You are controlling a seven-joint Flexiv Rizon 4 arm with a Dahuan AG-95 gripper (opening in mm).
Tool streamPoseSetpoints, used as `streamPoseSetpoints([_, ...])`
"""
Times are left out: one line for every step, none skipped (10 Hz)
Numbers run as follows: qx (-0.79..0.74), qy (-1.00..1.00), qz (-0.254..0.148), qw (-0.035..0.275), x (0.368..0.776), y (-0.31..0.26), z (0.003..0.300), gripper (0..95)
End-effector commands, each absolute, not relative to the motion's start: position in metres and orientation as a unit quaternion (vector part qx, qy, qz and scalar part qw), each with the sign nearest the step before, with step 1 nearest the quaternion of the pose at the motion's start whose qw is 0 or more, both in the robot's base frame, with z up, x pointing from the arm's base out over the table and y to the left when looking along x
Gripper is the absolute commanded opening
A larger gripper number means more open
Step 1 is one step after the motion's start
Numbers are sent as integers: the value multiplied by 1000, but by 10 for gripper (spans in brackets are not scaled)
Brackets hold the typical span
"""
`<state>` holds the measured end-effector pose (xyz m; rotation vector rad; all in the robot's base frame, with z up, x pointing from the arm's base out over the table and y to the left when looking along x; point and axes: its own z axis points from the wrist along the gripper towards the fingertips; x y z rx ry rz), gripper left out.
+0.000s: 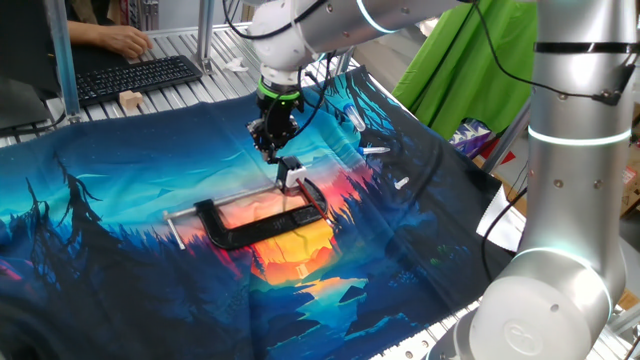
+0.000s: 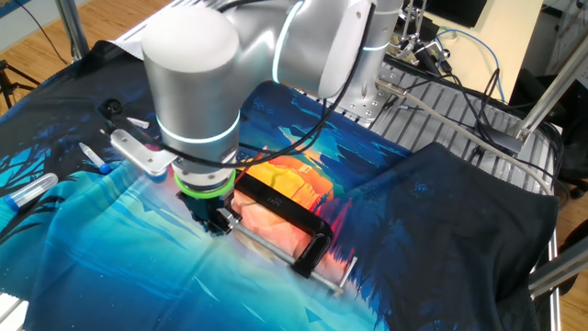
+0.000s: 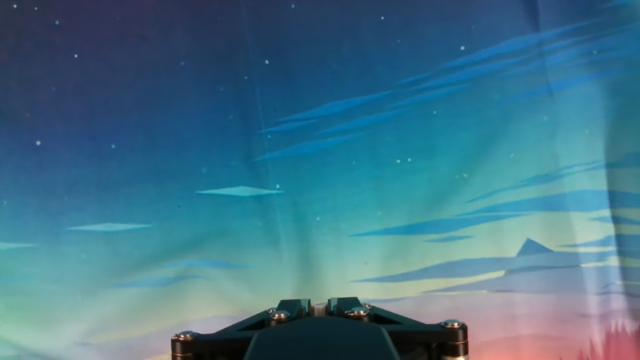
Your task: Sharpen the pencil with a pencil sharpener
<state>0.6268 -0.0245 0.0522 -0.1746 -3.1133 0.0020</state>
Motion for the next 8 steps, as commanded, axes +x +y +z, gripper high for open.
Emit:
streamPoseSetpoints([-52, -999, 3, 9, 630, -24, 49, 0])
streamPoseSetpoints([-51, -999, 1, 9, 631, -24, 47, 0])
streamPoseSetpoints([-50, -999, 1, 9, 631, -24, 45, 0])
streamPoseSetpoints([-49, -999, 1, 8, 632, -25, 43, 0])
streamPoseSetpoints([-47, -999, 0, 8, 633, -26, 41, 0])
streamPoseSetpoints([-45, -999, 0, 7, 634, -27, 40, 0])
streamPoseSetpoints([-43, -999, 0, 7, 634, -28, 39, 0])
streamPoseSetpoints([-41, -999, 0, 7, 635, -28, 37, 0])
